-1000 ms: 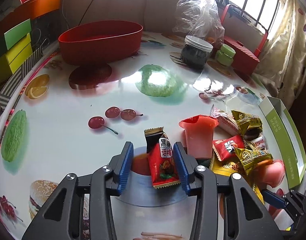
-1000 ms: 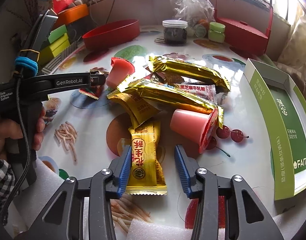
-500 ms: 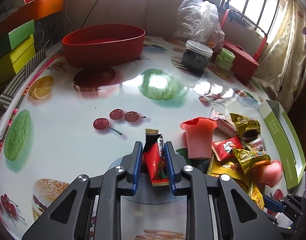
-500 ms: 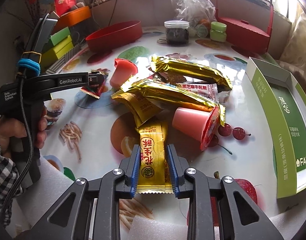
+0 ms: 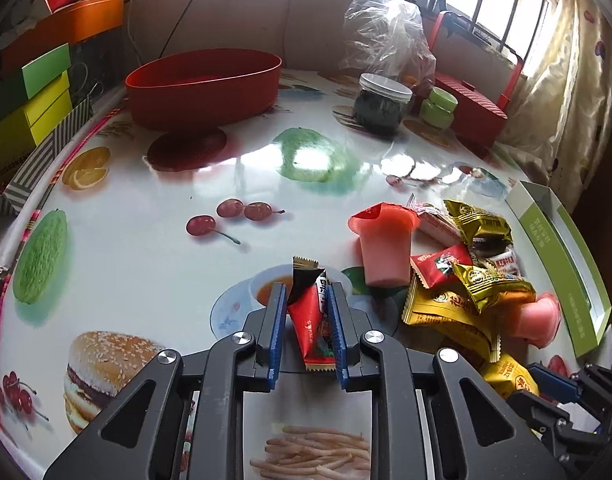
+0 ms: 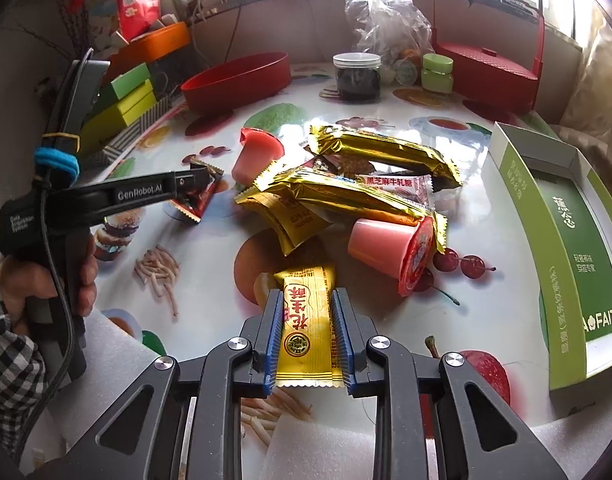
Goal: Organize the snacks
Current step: 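Close the right tool on the yellow peanut-candy packet while the left tool lifts the red sachet, then carry the red sachet and yellow packet in both tools over the green box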
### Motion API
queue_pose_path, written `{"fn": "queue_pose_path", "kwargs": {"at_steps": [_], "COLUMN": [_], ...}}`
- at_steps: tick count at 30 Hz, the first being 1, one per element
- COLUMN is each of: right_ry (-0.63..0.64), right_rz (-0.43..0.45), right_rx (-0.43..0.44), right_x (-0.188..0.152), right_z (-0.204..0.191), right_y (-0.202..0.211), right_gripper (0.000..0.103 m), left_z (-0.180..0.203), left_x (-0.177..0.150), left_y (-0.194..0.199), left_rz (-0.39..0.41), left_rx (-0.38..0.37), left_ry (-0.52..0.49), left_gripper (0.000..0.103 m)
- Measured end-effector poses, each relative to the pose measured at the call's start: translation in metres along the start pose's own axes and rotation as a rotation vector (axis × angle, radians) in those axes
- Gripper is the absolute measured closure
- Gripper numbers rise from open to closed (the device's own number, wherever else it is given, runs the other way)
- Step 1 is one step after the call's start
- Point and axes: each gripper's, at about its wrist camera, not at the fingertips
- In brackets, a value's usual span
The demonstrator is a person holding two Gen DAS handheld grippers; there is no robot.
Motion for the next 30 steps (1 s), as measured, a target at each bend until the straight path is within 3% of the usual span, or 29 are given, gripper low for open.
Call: {"fn": "queue_pose_path", "kwargs": {"at_steps": [15,30], "right_ry": [0.007,-0.043], "right_rz": [0.016,0.096], "right_rx": [-0.006,-0.006], "right_x": [-0.001,0.003], "right_z": [-0.004,0.016], "right_y": [0.005,0.031], "right_gripper": [0.080,0.079], "left_z": [0.001,0.029], "left_x": [-0.002,0.001], "left_y": [0.000,0.040], "left_rz": [-0.004,0.059], "left_rx": [-0.005,-0.064], "left_ry": [-0.006,-0.047], "left_gripper": [0.081,0.081]}}
Point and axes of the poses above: each gripper's, at about its wrist camera, not at the fingertips, and y roughly against the way its jaws point, z to its right, x to its top, and after that the axes turned 4 degrees about -y, right-handed
